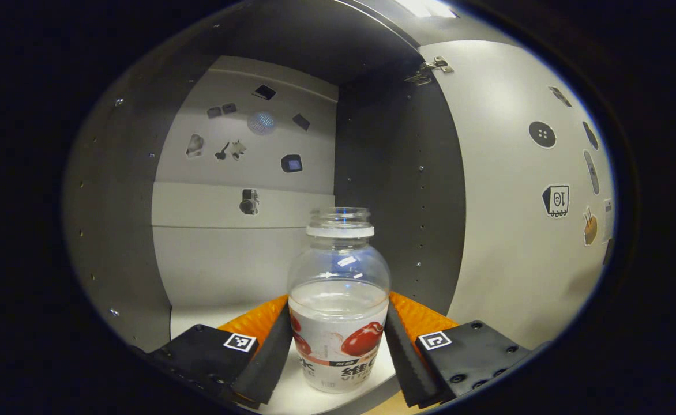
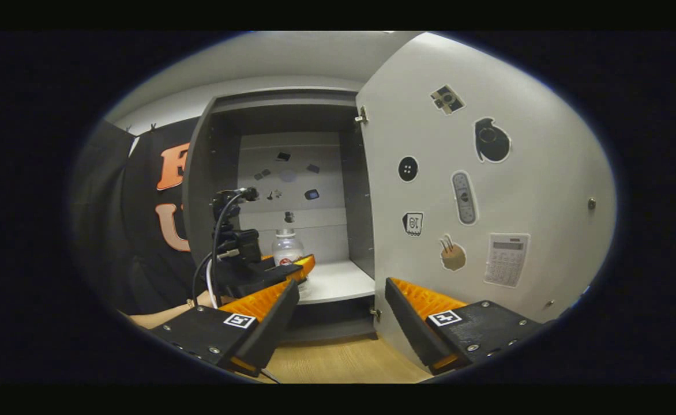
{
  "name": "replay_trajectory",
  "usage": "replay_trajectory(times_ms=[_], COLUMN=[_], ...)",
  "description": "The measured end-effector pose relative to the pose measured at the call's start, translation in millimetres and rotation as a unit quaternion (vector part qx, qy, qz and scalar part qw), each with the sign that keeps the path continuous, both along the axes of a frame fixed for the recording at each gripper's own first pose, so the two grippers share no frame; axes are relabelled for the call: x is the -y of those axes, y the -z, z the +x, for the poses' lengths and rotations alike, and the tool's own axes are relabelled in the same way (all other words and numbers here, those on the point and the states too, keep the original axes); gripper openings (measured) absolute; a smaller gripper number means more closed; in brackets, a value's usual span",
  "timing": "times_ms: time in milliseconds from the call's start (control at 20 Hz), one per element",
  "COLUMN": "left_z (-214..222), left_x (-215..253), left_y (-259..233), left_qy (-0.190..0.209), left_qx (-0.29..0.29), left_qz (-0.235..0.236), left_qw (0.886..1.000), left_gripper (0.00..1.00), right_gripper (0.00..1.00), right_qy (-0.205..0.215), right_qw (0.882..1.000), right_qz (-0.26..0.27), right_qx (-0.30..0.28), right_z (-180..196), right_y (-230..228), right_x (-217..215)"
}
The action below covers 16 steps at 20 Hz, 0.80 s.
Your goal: Open the cabinet door with the right hand, grasp the bottle in the cabinet with the left hand and place it on the coaster, then close the cabinet door with the right hand.
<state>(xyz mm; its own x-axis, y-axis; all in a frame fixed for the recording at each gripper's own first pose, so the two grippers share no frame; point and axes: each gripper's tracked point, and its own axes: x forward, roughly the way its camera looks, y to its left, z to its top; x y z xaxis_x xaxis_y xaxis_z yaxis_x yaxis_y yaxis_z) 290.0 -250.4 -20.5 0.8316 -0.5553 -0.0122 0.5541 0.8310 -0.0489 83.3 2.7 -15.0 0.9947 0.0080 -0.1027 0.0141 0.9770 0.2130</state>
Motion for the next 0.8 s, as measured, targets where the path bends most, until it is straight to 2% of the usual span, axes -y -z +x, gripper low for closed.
replay_trajectory(times_ms=[350,600,800], left_z=[-7,-34,-67], left_x=[-1,-14,-35], left_y=[-2,-5,-8], left_qy=[-0.003,-0.011,-0.025], left_qx=[0.019,0.029,0.032], left_qz=[0.035,0.026,0.005], left_qw=[0.999,0.999,0.999], left_gripper=[0.85,0.82,0.83], right_gripper=[0.93,0.93,0.93], right_qy=[-0.005,-0.016,-0.034], right_qw=[1.0,1.0,0.999], right_qz=[-0.007,-0.012,-0.014], right_qx=[-0.004,-0.002,-0.002], right_z=[-6,-18,-28], right_y=[1,2,7], right_x=[-2,-6,-11])
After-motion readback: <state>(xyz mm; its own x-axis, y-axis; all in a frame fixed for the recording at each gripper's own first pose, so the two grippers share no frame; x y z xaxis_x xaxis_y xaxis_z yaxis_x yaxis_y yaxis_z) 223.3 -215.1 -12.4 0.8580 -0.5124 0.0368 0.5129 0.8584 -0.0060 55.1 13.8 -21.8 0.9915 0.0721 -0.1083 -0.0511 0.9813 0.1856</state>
